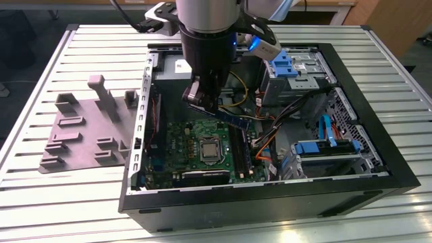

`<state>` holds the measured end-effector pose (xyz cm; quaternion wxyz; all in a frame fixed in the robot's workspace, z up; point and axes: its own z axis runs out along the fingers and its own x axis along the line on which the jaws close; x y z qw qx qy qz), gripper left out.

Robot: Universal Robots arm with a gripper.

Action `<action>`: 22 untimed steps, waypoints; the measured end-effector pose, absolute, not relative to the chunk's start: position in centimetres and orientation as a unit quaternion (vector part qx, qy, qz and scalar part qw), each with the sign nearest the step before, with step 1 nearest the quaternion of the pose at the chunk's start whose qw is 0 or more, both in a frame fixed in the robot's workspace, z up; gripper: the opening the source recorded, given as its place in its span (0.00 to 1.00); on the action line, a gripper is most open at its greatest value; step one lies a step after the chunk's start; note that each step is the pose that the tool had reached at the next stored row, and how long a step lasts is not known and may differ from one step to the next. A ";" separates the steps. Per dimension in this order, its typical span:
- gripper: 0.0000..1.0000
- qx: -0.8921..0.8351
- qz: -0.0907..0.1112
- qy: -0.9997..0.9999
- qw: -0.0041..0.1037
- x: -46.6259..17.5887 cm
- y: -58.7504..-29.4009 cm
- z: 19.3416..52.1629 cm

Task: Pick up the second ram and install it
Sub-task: 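Insert the second ram into the second slot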

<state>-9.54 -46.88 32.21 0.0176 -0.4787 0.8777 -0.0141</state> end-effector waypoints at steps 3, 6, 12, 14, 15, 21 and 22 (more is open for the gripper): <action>0.12 -0.470 -0.014 0.882 0.017 -9.5 -46.9 32.2; 0.12 -0.462 -0.014 0.886 0.017 -9.5 -46.9 32.2; 0.12 -0.446 -0.015 0.895 0.017 -9.5 -46.9 32.2; 0.12 -0.441 -0.015 0.897 0.017 -9.5 -46.9 32.2; 0.12 -0.438 -0.015 0.899 0.017 -9.5 -46.9 32.2; 0.12 -0.420 -0.015 0.907 0.017 -9.5 -46.9 32.2; 0.12 -0.417 -0.015 0.909 0.017 -9.5 -46.9 32.2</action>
